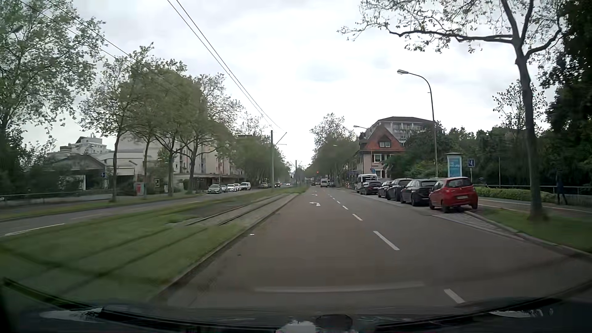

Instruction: Follow the waypoints while adhering to traffic rules and regulations

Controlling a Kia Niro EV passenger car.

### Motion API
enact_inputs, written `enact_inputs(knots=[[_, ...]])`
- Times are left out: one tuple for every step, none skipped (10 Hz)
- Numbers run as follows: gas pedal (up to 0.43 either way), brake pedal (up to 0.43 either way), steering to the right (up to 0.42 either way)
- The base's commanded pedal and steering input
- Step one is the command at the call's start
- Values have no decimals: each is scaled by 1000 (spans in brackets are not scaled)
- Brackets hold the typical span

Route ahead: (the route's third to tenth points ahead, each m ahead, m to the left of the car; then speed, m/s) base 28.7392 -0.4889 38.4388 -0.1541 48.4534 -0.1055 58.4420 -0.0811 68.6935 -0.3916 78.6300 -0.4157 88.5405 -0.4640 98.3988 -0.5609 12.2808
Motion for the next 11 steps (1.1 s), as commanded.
enact_inputs(knots=[[39, 0, 10], [39, 0, 10], [39, 0, 10], [39, 0, 10], [39, 0, 10], [39, 0, 10], [39, 0, 9], [39, 0, 9], [39, 0, 9], [39, 0, 9], [39, 0, 8]])
